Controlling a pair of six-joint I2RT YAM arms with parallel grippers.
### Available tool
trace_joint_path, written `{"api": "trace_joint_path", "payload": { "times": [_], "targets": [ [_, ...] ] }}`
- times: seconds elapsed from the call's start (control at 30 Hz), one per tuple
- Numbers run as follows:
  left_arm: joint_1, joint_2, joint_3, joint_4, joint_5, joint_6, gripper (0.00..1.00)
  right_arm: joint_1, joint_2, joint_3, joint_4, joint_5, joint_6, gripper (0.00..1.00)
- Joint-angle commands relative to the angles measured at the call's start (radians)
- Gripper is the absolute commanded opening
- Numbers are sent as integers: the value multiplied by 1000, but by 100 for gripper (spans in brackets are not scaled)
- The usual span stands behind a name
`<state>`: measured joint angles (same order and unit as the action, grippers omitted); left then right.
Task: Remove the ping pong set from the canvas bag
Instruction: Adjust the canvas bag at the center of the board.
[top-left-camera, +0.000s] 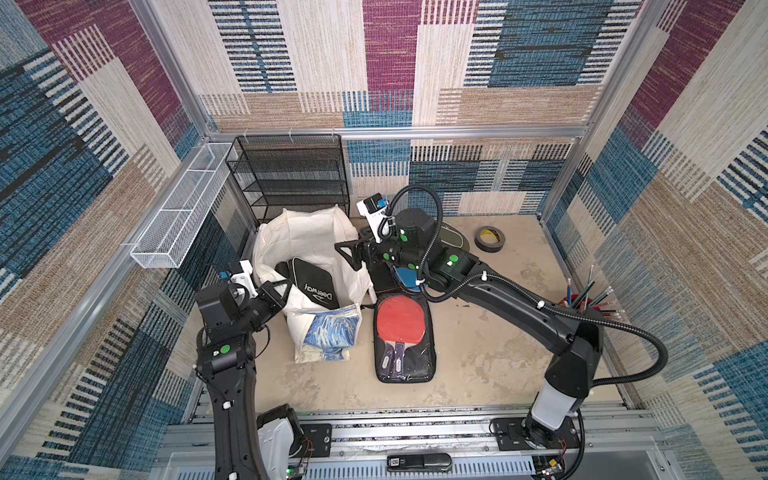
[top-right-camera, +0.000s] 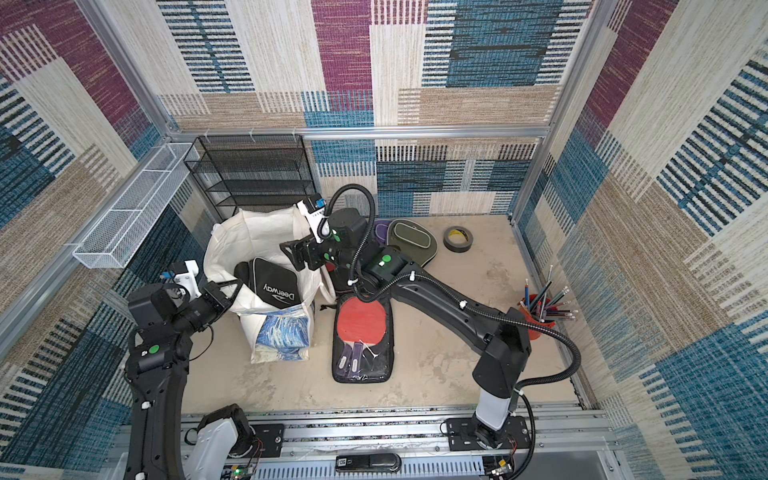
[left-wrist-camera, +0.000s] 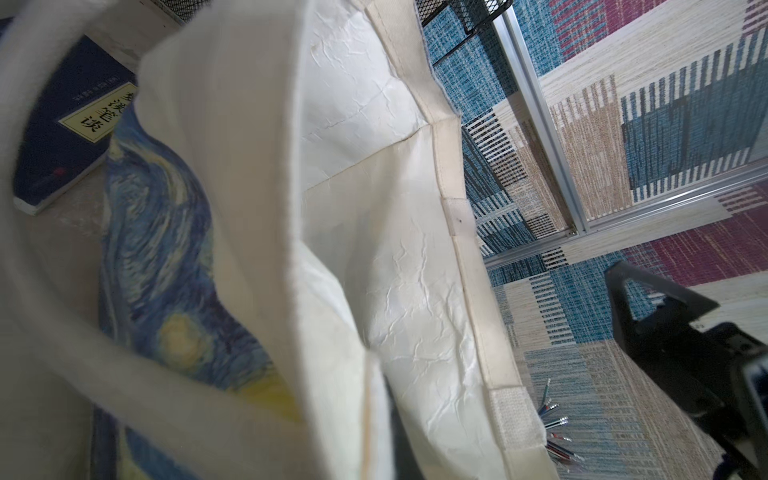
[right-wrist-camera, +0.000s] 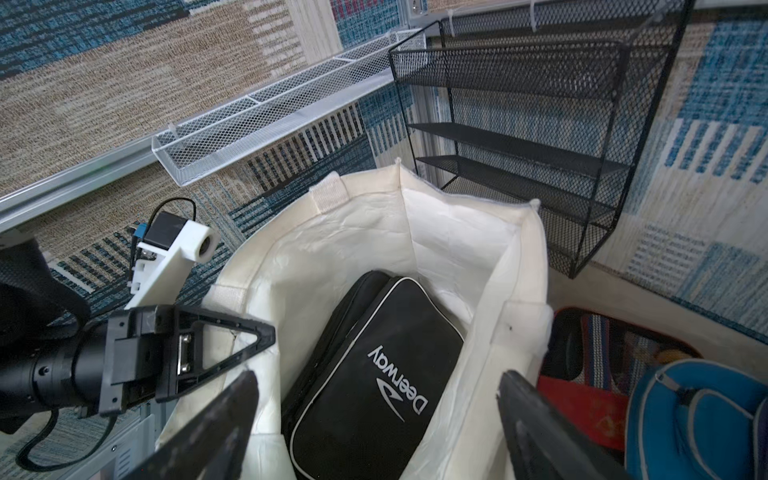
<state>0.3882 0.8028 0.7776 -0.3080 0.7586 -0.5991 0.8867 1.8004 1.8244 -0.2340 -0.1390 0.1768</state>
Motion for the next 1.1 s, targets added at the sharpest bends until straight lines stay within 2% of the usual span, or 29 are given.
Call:
{"api": "trace_joint_path", "payload": {
  "times": [0.0, 0.1, 0.2, 0.37, 0.47, 0.53, 0.73, 0.97, 1.07],
  "targets": [
    [0, -10, -12, 157, 85, 12, 0, 13, 76, 95, -61, -82, -41, 89],
    [-3, -18, -42, 165, 89, 9, 0, 35, 170, 194, -106, -121, -46, 87],
    [-3, -30, -71, 149, 89, 17, 0, 59, 275, 284, -152, -155, -50, 80],
    [-3, -74, -101, 41, 63, 49, 0, 73, 422, 340, -185, -196, -29, 69],
    [-3, -112, -114, -91, 17, 83, 0, 73, 467, 299, -172, -176, -23, 65],
    [-12, -133, -130, -128, -5, 58, 0, 70, 484, 276, -167, -156, -23, 65],
    [-25, -113, -122, -344, -219, 5, 0, 15, 481, 134, -92, -130, 7, 65],
    [-23, -90, -147, -389, -451, -66, 0, -56, 417, -44, -11, -48, 24, 65],
    [-22, -45, -153, -332, -457, -69, 0, -66, 394, -64, -7, -39, 20, 67]
  ]
}}
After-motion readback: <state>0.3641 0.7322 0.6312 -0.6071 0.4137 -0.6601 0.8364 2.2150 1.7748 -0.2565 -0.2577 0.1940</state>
